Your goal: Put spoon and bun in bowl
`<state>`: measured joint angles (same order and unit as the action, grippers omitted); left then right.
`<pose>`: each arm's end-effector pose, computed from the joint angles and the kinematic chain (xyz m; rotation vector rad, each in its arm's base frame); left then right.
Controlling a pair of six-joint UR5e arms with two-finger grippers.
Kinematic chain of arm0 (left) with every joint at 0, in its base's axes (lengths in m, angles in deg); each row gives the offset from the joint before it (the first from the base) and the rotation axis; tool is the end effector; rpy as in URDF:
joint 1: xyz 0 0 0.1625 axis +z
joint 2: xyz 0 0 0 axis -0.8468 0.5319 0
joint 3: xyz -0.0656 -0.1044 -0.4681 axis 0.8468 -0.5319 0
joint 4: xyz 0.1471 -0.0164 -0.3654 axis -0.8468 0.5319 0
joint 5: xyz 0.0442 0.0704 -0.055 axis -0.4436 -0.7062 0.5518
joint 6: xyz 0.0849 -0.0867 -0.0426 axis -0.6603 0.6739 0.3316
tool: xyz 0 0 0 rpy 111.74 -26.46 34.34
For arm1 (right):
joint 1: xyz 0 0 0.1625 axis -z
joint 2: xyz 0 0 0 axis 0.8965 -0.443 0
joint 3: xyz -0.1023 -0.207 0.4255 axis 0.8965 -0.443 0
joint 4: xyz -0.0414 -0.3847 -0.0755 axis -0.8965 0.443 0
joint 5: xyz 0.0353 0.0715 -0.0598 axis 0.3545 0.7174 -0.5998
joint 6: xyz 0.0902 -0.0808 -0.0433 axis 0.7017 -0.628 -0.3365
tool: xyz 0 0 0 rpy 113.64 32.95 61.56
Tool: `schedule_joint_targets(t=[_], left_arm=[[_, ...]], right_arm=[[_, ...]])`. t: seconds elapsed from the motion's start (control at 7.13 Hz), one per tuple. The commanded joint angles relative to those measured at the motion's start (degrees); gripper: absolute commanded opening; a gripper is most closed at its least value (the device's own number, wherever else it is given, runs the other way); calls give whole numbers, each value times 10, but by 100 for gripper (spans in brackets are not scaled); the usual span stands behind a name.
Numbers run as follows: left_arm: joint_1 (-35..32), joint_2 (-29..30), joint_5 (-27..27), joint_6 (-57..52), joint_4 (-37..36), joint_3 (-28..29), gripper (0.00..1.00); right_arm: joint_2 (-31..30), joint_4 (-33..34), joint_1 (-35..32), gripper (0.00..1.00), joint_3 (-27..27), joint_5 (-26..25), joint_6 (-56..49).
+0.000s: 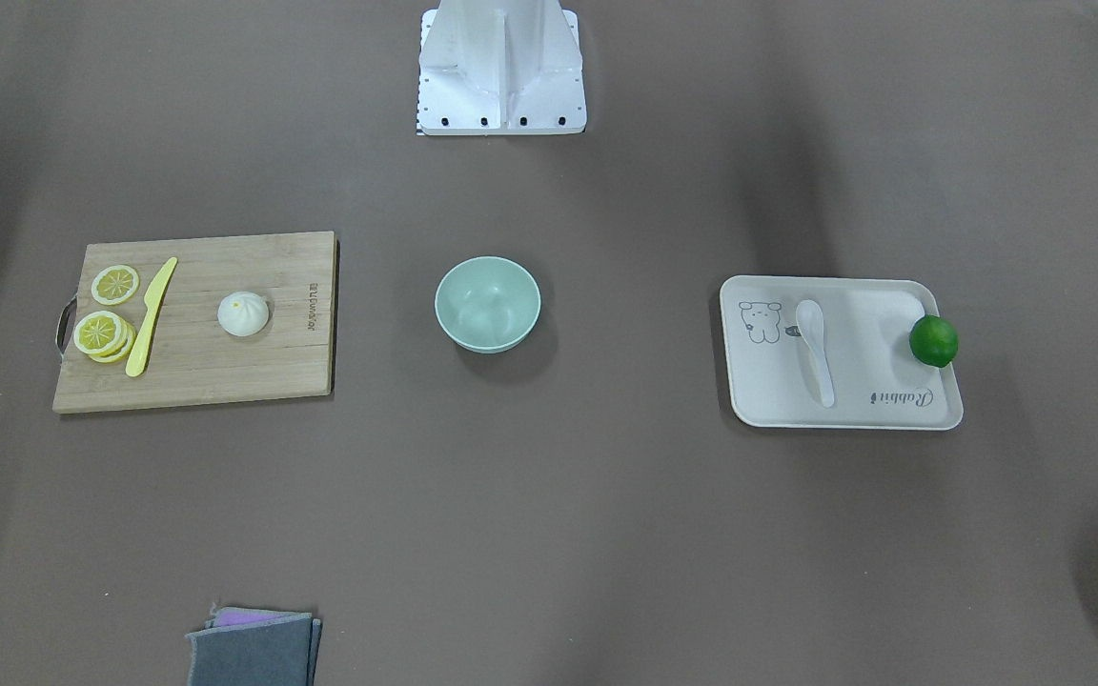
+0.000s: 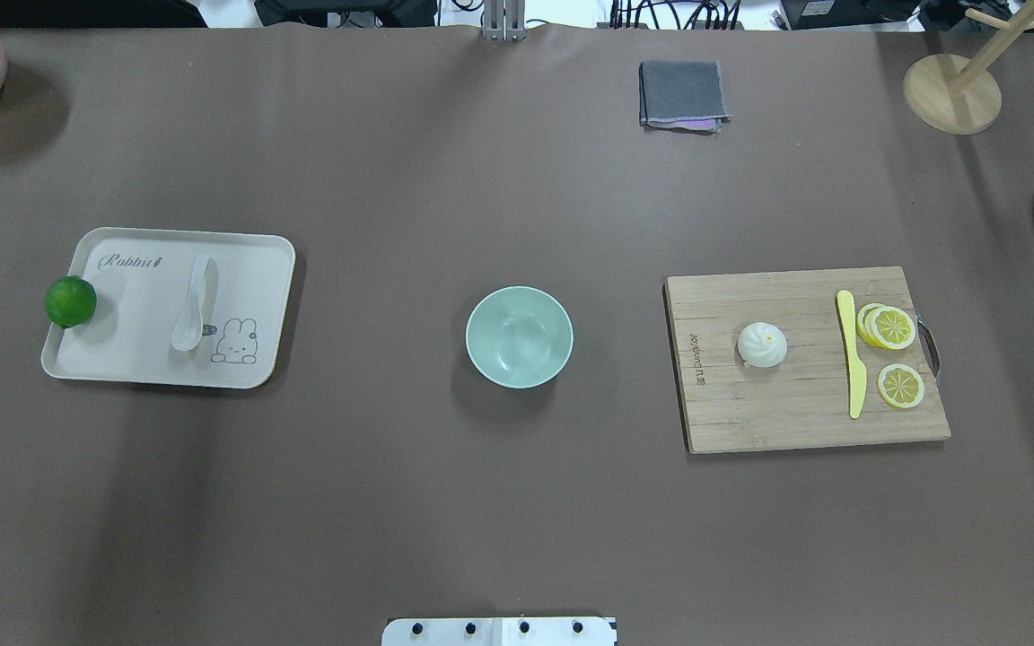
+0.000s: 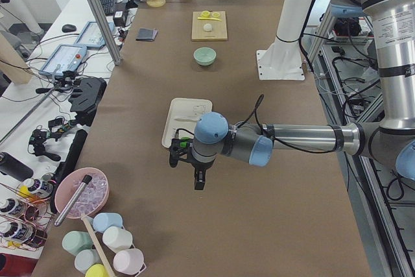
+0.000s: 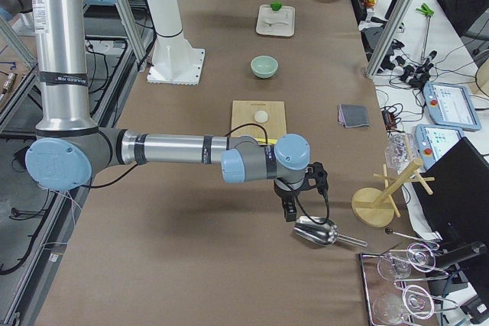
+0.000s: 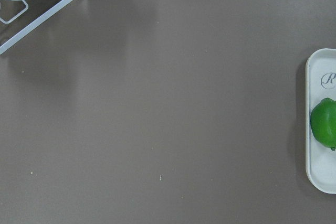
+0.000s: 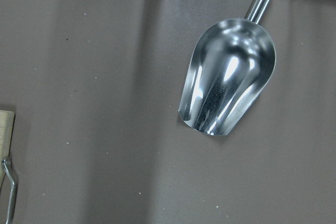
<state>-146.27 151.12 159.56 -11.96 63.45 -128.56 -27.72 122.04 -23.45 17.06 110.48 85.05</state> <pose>-0.0301 -0.3748 0.6908 0.1627 0.8290 -0.0877 0.0173 -0.4933 0.7104 0.1578 -0.7928 -0.1301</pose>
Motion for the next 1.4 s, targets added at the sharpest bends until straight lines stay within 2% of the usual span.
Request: schedule_joint_targets(t=[0.0, 0.14, 0.42, 0.56, 0.7, 0.84, 0.98, 1.26], left_arm=[[4, 17, 18, 3, 22, -6, 99], [18, 25, 21, 34, 44, -10, 99], [104, 102, 12, 184, 43, -10, 99], [134, 131, 11, 246, 43, -9, 99], [184, 169, -26, 297, 37, 3, 99], [234, 214, -64, 325, 30, 31, 99], [256, 247, -74, 370, 30, 57, 97], [280, 300, -75, 373, 31, 117, 91]], right_arm=[[19, -34, 23, 100, 14, 5, 17], [28, -40, 65, 100, 25, 2, 70], [51, -41, 174, 100, 87, -4, 220], [58, -65, 218, 100, 120, -24, 266], [61, -80, 264, 100, 137, -48, 330], [78, -81, 301, 100, 140, -69, 368], [83, -81, 332, 100, 159, -84, 408], [85, -81, 407, 100, 184, -133, 502]])
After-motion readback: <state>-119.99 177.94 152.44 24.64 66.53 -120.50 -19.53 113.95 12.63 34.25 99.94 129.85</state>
